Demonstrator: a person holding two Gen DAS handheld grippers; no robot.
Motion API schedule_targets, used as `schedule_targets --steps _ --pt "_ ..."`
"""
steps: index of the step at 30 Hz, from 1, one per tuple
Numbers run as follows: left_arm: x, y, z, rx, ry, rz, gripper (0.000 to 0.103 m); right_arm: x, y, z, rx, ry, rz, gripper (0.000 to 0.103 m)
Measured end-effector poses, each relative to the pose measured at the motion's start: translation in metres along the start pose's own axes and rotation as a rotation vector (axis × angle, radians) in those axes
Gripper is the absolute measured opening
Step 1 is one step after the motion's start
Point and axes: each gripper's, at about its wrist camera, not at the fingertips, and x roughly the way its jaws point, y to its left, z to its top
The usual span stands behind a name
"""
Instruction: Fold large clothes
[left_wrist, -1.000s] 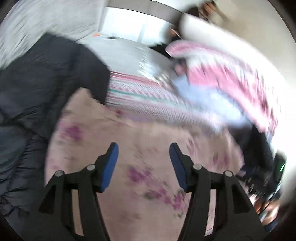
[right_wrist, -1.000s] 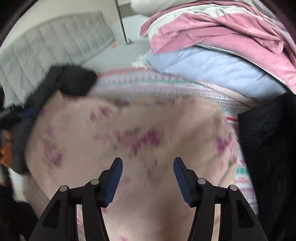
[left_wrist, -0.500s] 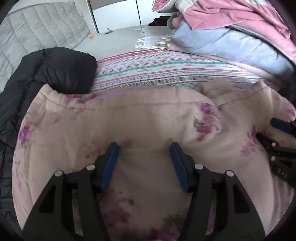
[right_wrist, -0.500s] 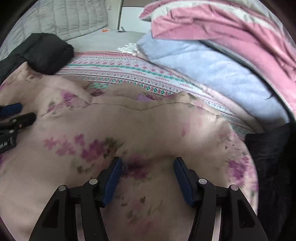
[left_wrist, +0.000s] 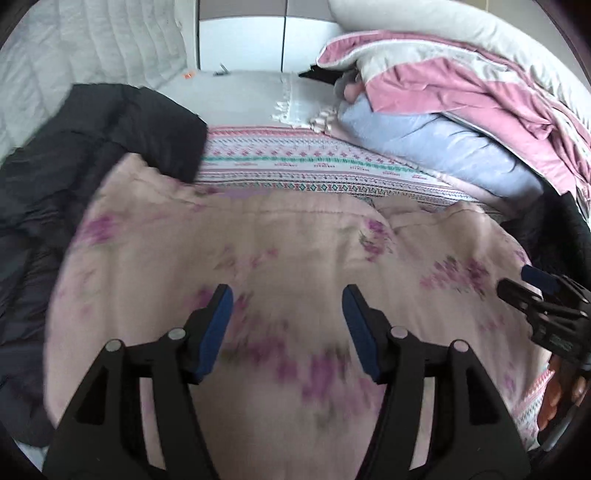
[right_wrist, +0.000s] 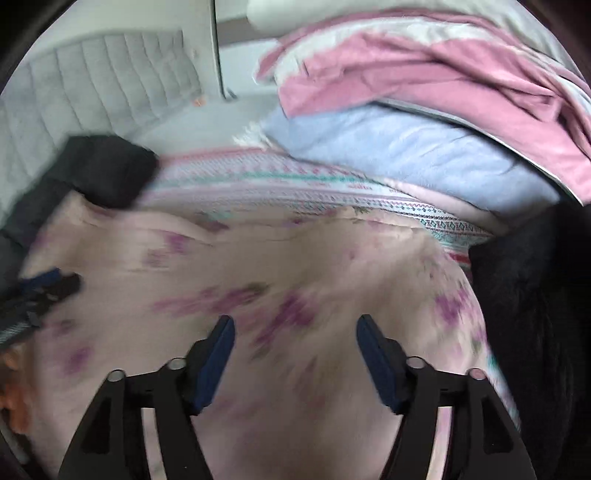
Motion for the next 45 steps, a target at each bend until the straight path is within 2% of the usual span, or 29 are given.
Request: schedule_targets --steps 2,4,6,8,9,12,14,17,20,22,24,26,28,30,32,34,36,38,42,45 --pt "-0.017 0.002 -0.012 -0.025 -0.008 -0.032 0.068 -0.028 0.008 -0.020 -0.023 -0.041 -0.003 0.079" --pt "-0.028 0.007 -0.030 -0.057 0.007 -0.046 0.068 -0.039 0.014 -0.040 -0.031 -0.034 0.032 0.080" --pt "-0.023 0.013 -0.042 -0.067 0.041 -0.038 0.068 -0.037 0.019 -0.065 -0.038 0.010 0.048 0.080" --pt "-0.011 0.025 -0.049 -0.084 0.081 -0.018 0.068 -0.016 0.012 -0.080 -0.014 0.085 0.005 0.080" --pt "-0.003 0.032 -0.050 -0.088 0.098 -0.008 0.068 -0.007 0.005 -0.082 0.007 0.101 0.018 0.086" --pt "0.015 0.051 -0.051 -0.091 0.118 0.067 0.068 0.005 -0.018 -0.070 0.082 0.076 0.048 0.092" --pt "0.020 0.061 -0.051 -0.123 0.130 0.029 0.068 0.006 -0.027 -0.065 0.127 0.058 -0.010 0.092" --pt "0.008 0.063 -0.049 -0.144 0.109 -0.006 0.068 -0.010 -0.034 -0.070 0.207 0.048 0.017 0.092" --pt "-0.009 0.058 -0.054 -0.116 0.079 -0.045 0.068 -0.041 -0.046 -0.083 0.281 0.006 0.021 0.092" --pt "-0.016 0.051 -0.059 -0.090 0.075 -0.068 0.068 -0.057 -0.059 -0.094 0.340 -0.012 0.055 0.093" --pt "-0.021 0.043 -0.064 -0.070 0.068 -0.092 0.068 -0.064 -0.079 -0.112 0.459 0.011 0.146 0.093" --pt "-0.027 0.036 -0.066 -0.064 0.051 -0.120 0.068 -0.060 -0.094 -0.129 0.556 0.050 0.222 0.093" --pt "-0.029 0.024 -0.066 -0.051 0.034 -0.149 0.068 -0.051 -0.103 -0.143 0.627 0.097 0.264 0.093" --pt "-0.028 0.007 -0.068 -0.021 0.032 -0.148 0.069 -0.039 -0.107 -0.156 0.703 0.141 0.316 0.093" --pt "-0.022 -0.012 -0.069 0.018 0.043 -0.135 0.069 -0.032 -0.108 -0.160 0.744 0.142 0.395 0.093" --pt "-0.012 -0.030 -0.072 0.051 0.059 -0.136 0.069 -0.029 -0.109 -0.164 0.768 0.123 0.386 0.093" --pt "0.000 -0.041 -0.075 0.069 0.058 -0.085 0.071 -0.023 -0.110 -0.164 0.784 0.110 0.352 0.093" --pt "0.007 -0.047 -0.078 0.077 0.032 -0.033 0.078 -0.014 -0.113 -0.162 0.806 0.106 0.343 0.093" --pt "0.008 -0.043 -0.080 0.036 0.022 -0.027 0.079 0.001 -0.118 -0.160 0.849 0.086 0.338 0.093" --pt "0.008 -0.047 -0.082 0.060 0.010 -0.011 0.079 0.010 -0.119 -0.155 0.875 0.050 0.323 0.093"
